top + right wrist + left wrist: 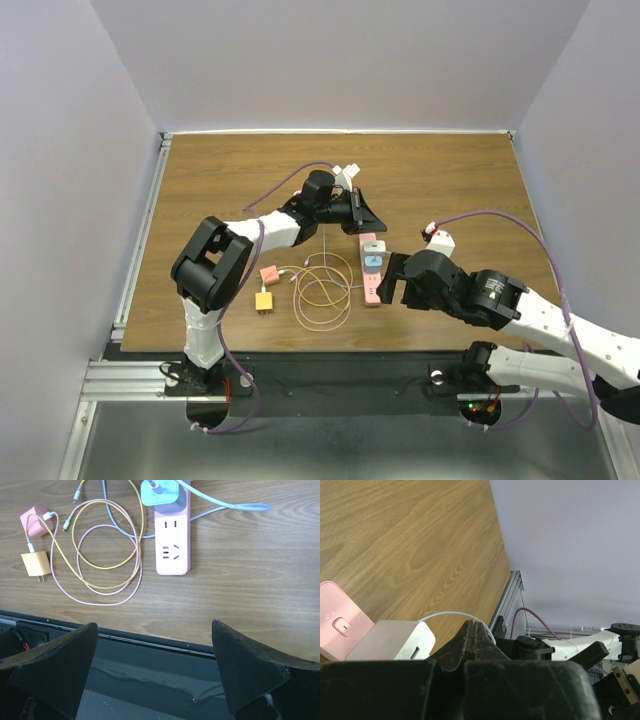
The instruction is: Pull the plug off the socket
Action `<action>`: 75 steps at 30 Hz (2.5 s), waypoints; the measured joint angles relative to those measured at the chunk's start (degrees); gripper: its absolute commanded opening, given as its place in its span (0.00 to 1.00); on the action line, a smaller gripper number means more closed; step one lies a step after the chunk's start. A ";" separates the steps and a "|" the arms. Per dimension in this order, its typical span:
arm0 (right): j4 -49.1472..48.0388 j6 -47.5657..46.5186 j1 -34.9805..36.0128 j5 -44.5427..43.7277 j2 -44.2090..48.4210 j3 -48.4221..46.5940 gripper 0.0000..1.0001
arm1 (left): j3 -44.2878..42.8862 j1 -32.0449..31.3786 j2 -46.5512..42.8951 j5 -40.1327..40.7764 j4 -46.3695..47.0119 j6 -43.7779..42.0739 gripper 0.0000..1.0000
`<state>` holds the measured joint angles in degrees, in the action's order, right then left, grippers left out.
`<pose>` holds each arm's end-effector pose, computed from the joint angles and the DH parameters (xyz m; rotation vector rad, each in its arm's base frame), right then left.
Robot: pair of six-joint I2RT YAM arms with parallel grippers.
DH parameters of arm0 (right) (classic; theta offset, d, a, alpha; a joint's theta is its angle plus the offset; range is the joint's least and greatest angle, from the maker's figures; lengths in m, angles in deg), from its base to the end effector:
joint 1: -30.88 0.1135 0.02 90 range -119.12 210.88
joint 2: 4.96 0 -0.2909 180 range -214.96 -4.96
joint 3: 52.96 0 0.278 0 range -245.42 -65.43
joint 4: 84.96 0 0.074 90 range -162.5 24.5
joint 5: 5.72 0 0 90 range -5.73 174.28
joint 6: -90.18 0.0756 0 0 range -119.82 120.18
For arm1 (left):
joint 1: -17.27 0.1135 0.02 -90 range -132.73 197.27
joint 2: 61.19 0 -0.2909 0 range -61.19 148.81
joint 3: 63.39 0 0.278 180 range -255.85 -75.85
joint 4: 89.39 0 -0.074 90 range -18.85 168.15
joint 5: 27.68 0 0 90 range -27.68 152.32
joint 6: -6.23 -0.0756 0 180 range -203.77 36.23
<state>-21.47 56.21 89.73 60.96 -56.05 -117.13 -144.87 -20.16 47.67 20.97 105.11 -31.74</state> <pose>0.1288 0.1552 0.2922 0.1191 2.4036 0.4615 0.3574 -0.3365 0.2318 0.3466 2.0843 -1.6776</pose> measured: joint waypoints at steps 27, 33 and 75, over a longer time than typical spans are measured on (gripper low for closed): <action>-2.23 -4.90 -0.02 -3.80 -19.61 -6.75 1.00 | 6.56 -1.46 6.69 -3.23 13.22 4.94 0.00; -3.26 -7.93 -2.08 -4.13 -24.04 -9.53 1.00 | 6.67 -1.46 7.08 -3.26 14.36 5.35 0.00; -26.16 -22.77 -11.08 0.20 -37.90 -5.25 0.39 | 7.93 -0.90 7.58 -0.85 18.27 7.50 0.00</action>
<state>-47.63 33.43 78.65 61.16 -93.95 -122.37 -136.93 -21.05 55.26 20.12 123.38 -24.24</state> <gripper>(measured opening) 0.609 0.019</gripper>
